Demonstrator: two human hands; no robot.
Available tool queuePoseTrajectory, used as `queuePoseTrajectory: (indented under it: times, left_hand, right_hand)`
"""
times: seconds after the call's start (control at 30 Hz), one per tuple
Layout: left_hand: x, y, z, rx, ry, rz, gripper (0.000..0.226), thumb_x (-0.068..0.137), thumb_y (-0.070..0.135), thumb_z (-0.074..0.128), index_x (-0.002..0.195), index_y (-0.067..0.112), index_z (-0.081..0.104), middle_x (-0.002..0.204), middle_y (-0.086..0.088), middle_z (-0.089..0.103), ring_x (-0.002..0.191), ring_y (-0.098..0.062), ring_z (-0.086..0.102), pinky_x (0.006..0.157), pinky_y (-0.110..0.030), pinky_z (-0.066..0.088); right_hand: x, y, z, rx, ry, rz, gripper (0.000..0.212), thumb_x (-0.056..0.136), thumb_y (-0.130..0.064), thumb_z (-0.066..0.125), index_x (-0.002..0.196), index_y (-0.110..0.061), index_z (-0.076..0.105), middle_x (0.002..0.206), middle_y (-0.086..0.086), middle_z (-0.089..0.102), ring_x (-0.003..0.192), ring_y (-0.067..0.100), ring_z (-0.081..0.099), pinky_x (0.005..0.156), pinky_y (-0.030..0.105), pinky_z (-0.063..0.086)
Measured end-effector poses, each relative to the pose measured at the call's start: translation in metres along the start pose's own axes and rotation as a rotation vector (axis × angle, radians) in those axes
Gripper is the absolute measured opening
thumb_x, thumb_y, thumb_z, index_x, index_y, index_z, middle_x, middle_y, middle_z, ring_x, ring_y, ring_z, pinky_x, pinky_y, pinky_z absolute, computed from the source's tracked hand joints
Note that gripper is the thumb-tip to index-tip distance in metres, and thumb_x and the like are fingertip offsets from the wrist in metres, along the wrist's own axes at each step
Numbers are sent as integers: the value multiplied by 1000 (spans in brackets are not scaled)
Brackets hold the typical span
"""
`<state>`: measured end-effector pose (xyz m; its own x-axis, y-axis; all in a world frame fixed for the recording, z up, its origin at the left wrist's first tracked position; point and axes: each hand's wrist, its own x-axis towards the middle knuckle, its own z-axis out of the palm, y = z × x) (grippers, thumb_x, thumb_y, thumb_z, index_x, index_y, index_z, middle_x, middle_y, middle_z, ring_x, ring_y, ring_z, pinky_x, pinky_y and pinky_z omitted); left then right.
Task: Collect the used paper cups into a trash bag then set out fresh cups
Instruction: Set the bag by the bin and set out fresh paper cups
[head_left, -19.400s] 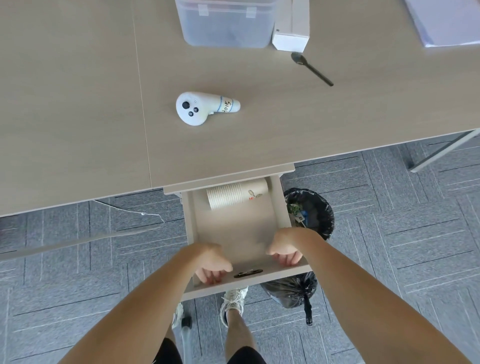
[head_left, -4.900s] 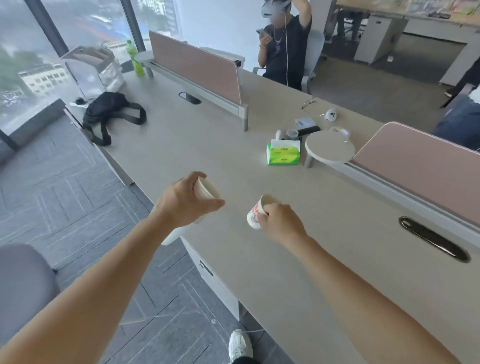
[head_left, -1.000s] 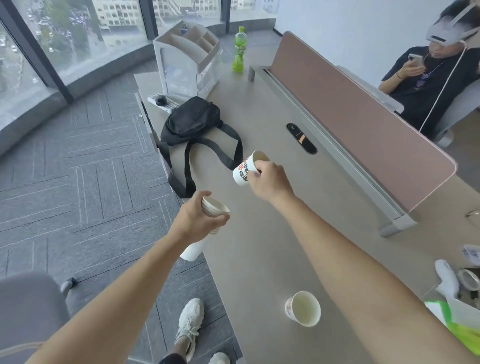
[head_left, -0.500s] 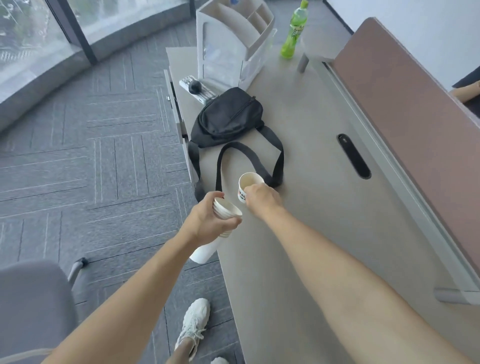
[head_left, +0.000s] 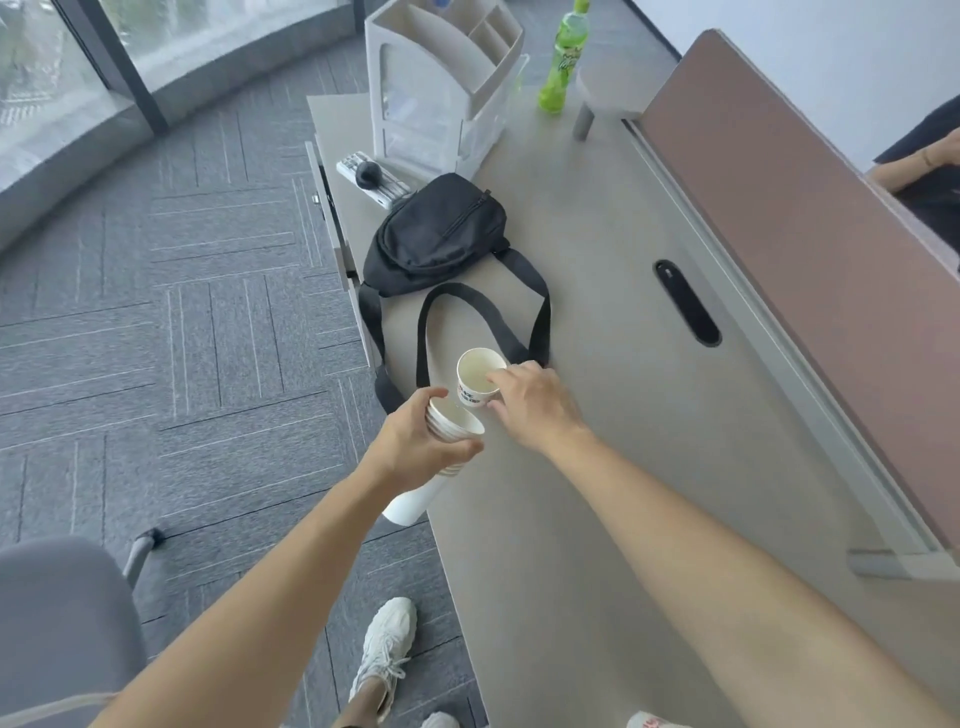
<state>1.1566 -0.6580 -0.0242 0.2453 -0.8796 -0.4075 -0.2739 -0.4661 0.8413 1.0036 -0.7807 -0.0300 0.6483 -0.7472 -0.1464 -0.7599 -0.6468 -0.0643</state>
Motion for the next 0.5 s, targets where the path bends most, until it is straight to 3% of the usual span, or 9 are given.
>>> queuePoseTrajectory:
  times: [0.1,0.2,0.23,0.33,0.43,0.5]
  left_hand:
    - [-7,15,16,-27,-13,47,78,65,41,87,131,29,48,111,7,61,100,-9,60,77,-20,45]
    - [-17,36,40,-63,-70,115,75,65,38,88,128,26,48,107,8,64,99,-7,63,73,-13,48]
    - [-21,44,50,-81,-94,138,76,65,36,89,128,25,48,107,6,65,99,-8,65,73,-14,50]
    - [-37,65,86,-113,-157,189,82,58,41,89,127,26,46,108,4,67,101,-10,67,77,-21,54]
    - [-62,89,128,-136,-234,223,86,53,44,89,127,31,47,102,6,71,95,-7,69,73,-26,54]
    - [-83,105,162,-147,-307,268,86,57,38,90,130,29,45,100,6,73,94,-6,70,79,-27,55]
  right_hand:
    - [-39,11,-13,338,75,176,31,91,-23,59,121,-15,60,113,1,66,109,25,57,92,38,47]
    - [-86,19,-34,1089,-198,345,43,77,-22,64,119,-18,62,103,-4,68,94,14,63,83,26,49]
    - [-104,23,-41,1226,-279,349,45,74,-23,63,119,-22,62,101,-7,68,92,11,62,82,26,48]
    - [-157,34,-55,1368,-285,284,46,77,-13,68,118,-31,60,101,-13,70,98,9,65,88,31,49]
    - [-209,43,-63,1360,-68,284,55,77,3,76,120,-27,59,111,-5,72,106,13,68,93,33,53]
    - [-245,55,-65,1303,92,306,56,74,-1,80,120,-25,61,112,-3,72,107,14,68,94,35,53]
